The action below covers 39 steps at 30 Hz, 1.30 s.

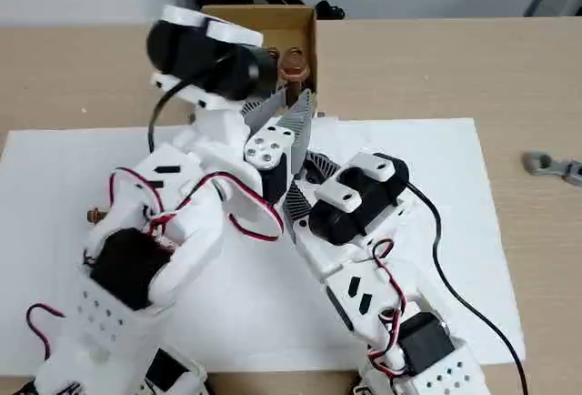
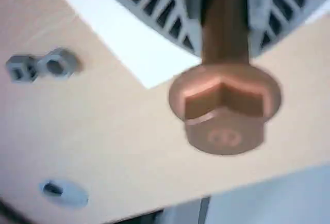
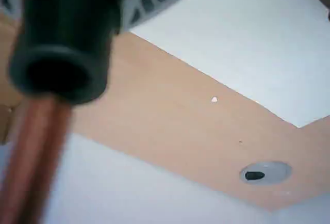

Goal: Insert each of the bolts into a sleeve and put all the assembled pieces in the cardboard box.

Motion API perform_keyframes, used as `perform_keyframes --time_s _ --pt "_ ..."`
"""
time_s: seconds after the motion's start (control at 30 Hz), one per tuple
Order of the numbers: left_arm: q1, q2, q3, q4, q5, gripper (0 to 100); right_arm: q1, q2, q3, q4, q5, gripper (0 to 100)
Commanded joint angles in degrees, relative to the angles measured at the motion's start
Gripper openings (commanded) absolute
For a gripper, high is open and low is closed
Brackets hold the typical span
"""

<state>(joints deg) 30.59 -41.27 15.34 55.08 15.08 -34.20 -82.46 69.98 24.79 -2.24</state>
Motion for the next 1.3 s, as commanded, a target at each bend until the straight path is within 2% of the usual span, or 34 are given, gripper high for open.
perform_keyframes --time_s 0.0,0.47,1.27 --pt "-0.6 -0.4 1.0 -3.0 0.4 1 0.7 -1.0 -0.5 -1.3 -0.6 0.3" --pt "-0.6 -0.4 1.1 -2.5 0.5 1 0.7 -1.0 -0.4 -1.2 -0.6 0.3" --pt "-0.6 -0.5 -2.4 4.5 0.6 1 0.8 -0.9 -0.4 -0.8 -0.6 0.3"
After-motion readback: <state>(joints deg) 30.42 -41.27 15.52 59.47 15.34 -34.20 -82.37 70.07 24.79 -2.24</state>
